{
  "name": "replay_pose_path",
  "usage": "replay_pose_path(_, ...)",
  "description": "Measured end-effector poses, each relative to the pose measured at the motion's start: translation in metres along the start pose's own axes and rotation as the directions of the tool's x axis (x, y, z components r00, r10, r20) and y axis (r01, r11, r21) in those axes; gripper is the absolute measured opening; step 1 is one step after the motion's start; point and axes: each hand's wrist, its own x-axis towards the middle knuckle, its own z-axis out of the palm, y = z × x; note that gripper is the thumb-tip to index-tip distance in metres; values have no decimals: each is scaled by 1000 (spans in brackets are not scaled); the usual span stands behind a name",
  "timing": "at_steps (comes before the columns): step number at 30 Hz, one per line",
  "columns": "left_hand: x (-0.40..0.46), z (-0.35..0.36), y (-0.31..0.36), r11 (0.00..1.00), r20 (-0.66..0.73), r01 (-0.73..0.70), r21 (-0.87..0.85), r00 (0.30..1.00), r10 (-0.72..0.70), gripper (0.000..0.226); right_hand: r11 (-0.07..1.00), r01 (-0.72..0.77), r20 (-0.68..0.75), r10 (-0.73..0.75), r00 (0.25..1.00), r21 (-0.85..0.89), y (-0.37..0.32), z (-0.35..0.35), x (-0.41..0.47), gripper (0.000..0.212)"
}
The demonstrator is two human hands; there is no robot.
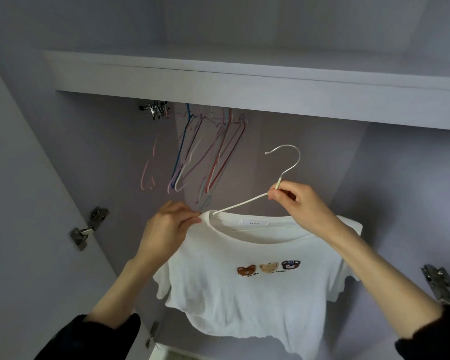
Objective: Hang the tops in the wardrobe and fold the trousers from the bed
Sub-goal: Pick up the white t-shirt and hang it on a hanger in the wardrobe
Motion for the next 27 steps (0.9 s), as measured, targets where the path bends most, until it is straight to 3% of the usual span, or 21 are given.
replay_pose_path(6,7,1,3,998,16,63,31,998,-64,17,998,43,-11,-44,999,-56,6,8,-1,18)
replay_pose_path(10,4,15,28,993,80,-96,-69,992,102,28,968,189,-35,-198,980,-167,3,30,-5,20)
replay_pose_path(13,2,27,40,993,8,-80,-85,997,81,14,884,325,-128,-385,914,-337,-4,38,-9,20)
replay_pose_path(17,1,34,45,966,-109,72,-250,989,-102,13,725,389,-181,-572,800,-569,-2,37,-14,19)
replay_pose_path(21,3,37,43,955,-123,97,-280,983,-136,13,718,338,-192,-547,815,-608,12,36,-21,21)
replay_pose_path(24,3,36,40,957,-113,91,-274,986,-126,13,692,321,-178,-546,818,-647,24,29,-28,4)
replay_pose_path(27,4,38,41,955,-94,78,-287,990,-109,13,684,298,-166,-526,834,-666,38,24,-36,17)
